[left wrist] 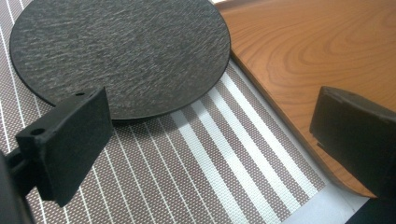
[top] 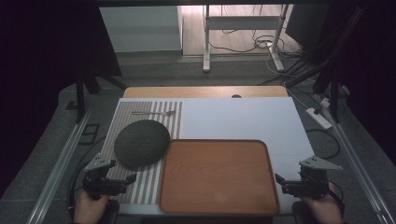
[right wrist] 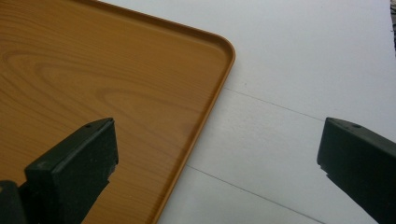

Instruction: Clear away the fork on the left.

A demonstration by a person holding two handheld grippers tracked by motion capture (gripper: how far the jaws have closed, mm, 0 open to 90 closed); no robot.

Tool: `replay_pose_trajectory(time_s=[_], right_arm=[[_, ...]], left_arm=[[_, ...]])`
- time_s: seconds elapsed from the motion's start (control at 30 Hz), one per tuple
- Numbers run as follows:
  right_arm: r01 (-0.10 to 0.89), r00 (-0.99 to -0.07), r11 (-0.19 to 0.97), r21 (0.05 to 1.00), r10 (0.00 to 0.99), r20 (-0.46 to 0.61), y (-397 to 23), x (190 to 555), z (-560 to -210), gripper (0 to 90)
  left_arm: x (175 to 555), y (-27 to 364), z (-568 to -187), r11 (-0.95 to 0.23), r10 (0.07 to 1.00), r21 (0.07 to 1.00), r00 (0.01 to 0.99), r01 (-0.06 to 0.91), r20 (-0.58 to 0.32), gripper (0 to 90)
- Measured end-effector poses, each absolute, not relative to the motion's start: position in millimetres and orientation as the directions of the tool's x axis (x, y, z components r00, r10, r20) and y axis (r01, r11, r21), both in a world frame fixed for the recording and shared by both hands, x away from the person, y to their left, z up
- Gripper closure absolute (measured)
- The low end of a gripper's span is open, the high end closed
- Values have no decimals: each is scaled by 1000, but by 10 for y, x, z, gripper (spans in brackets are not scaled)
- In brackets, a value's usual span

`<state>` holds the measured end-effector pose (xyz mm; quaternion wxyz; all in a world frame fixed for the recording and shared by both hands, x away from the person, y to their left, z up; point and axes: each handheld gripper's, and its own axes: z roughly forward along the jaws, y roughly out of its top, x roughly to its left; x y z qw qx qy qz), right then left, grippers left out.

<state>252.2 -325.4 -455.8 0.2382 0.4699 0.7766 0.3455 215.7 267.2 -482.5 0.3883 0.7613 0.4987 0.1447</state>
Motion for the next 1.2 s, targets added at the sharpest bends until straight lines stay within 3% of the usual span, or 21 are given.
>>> replay_pose_trajectory(time_s=[0.93,1.2], right_arm=[[567,-480,344,749,876,-40,-3240,2525,-4564,0],[567,-481,352,745,875,-46,-3233,2526,-4565,0]], left_arm=[[2227,2655,-4837,-225,859,697,476,681,-188,0],[2287,2612,-4840,-250,857,716,493,652,-149,0]])
